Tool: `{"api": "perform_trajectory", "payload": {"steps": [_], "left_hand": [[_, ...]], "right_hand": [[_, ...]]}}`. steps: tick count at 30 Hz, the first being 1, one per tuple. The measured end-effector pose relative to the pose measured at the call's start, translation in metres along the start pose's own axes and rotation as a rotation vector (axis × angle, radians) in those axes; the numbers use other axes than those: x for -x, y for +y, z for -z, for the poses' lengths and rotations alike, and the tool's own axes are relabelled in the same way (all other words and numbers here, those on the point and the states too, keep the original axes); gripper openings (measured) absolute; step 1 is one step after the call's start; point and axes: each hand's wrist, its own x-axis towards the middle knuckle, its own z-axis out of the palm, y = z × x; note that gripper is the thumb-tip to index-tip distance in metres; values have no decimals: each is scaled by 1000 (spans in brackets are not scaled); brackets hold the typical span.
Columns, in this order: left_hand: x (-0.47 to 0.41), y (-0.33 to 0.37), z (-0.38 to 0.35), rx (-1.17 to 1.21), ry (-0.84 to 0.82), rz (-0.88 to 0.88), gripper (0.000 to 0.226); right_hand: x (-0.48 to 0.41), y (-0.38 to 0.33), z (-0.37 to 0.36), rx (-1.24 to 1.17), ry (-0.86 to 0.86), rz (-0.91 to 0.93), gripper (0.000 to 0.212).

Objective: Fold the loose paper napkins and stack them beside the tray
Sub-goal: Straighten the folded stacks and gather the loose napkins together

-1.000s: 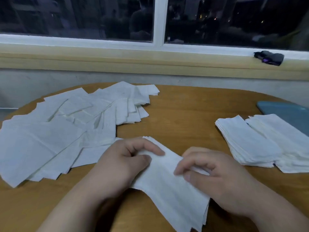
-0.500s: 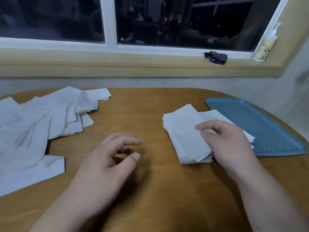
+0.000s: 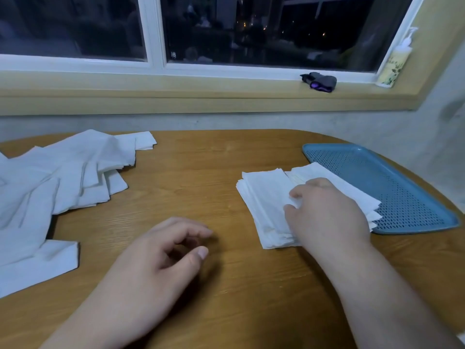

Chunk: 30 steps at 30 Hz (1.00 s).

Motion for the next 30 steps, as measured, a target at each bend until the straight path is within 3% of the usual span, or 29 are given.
{"api": "perform_trajectory", "payload": {"steps": [7, 14, 22, 27, 30], "left_hand": [[9, 3, 11, -1, -14, 12, 26], [28, -2, 38, -66, 16, 74, 11], [58, -41, 106, -130, 276, 334, 10], [72, -66, 143, -200, 465, 489, 21], [77, -74, 156, -228, 499, 544, 31]], "right_hand": [[23, -11, 11, -44, 61, 107, 33], [69, -74, -9, -271, -143, 468, 30], [82, -174, -32, -421, -220, 653, 25], [75, -237, -43, -335, -313, 738, 27], [72, -260, -57, -261, -393, 743, 27]]}}
